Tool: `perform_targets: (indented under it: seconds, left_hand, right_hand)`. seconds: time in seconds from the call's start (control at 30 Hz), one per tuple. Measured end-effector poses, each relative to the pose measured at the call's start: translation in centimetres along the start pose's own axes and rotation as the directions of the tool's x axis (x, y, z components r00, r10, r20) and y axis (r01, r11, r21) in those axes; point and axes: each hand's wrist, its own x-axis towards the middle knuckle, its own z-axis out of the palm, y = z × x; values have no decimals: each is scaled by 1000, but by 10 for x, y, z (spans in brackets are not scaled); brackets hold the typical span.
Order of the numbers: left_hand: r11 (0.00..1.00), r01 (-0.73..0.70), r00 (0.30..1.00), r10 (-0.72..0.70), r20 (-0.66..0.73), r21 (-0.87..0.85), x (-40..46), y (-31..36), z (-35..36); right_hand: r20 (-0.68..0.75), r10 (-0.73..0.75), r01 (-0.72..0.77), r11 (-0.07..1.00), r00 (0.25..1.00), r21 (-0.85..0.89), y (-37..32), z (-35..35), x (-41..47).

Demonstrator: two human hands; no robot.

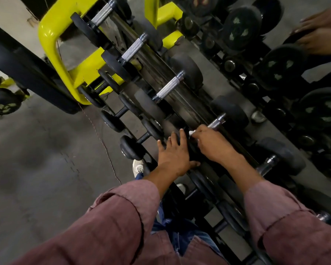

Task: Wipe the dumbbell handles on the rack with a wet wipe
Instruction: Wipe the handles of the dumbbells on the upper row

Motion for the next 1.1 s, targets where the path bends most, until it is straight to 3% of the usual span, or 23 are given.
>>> perform_targets:
  seconds: [0.23, 0.4, 0.57, 0.7, 0.83, 0.9, 1.0, 1.1]
  left_hand:
    - [999, -6, 1000, 7, -19, 46, 0, 1, 1]
    - [998, -8, 1000, 10, -29, 57, 1, 0, 3]
    - [997, 9, 999, -6, -37, 72, 0, 1, 3]
    - [998, 8, 999, -6, -39, 69, 0, 1, 3]
    - [998, 3, 998, 1, -57, 69, 1, 1, 4]
    - [998, 0, 999, 3, -53, 59, 1, 0, 4]
    - [999, 2, 999, 1, -45, 49, 0, 1, 4]
    - [999, 5, 999, -3, -44, 51, 0, 2, 3]
  right_hand:
    - [-235, 62, 20, 942, 970, 334, 8, 29, -32]
    - [-323, 283, -105, 875, 903, 473, 10, 37, -35]
    - [-156, 589, -330, 630, 793, 703, 1, 39, -25]
    - [-60, 651, -444, 579, 757, 684, -2, 47, -24]
    - [44, 694, -483, 452, 719, 750, 2, 58, -16]
    - [146, 670, -477, 343, 728, 809, 8, 66, -9]
    - [295, 615, -422, 67, 732, 904, 13, 68, -1]
    - [323, 620, -244, -212, 715, 946, 15, 54, -1]
